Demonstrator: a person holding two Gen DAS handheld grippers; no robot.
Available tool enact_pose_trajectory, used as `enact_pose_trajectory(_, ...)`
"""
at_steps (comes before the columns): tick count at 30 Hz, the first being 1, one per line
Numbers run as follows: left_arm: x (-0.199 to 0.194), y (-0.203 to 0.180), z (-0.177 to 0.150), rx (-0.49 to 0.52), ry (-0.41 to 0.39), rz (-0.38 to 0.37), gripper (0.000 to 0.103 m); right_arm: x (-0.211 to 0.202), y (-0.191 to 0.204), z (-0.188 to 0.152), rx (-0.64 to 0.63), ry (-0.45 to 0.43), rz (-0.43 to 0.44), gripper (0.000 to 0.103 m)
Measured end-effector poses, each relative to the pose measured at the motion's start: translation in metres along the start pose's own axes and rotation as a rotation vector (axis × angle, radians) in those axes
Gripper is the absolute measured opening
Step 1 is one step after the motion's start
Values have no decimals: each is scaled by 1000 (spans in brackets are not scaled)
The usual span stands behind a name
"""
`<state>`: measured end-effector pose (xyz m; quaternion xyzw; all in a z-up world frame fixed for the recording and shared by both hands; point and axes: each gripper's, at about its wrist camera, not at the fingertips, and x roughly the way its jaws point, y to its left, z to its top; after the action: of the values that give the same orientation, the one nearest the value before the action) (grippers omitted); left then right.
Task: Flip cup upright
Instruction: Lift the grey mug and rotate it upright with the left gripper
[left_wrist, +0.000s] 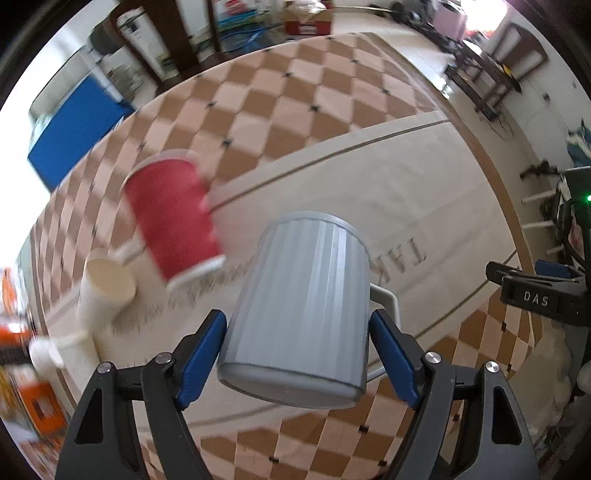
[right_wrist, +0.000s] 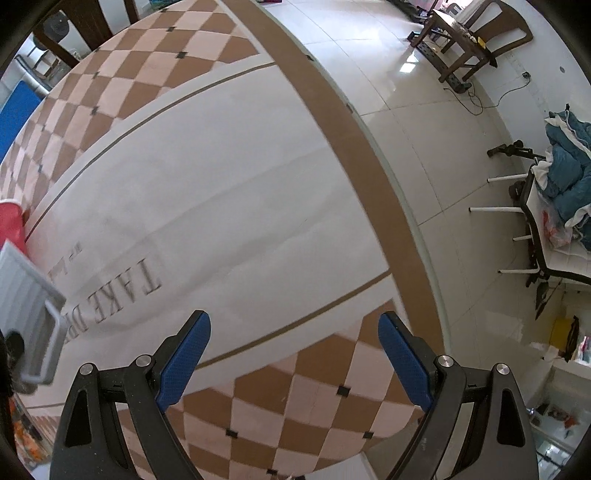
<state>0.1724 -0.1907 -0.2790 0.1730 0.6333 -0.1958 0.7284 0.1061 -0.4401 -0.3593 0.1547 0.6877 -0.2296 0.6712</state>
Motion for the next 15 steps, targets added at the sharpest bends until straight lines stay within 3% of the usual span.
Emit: enact_pose_trajectory(15,-4,85,-136,-372,-55,10,77,-21,88,-89,-114,-27,-28,93)
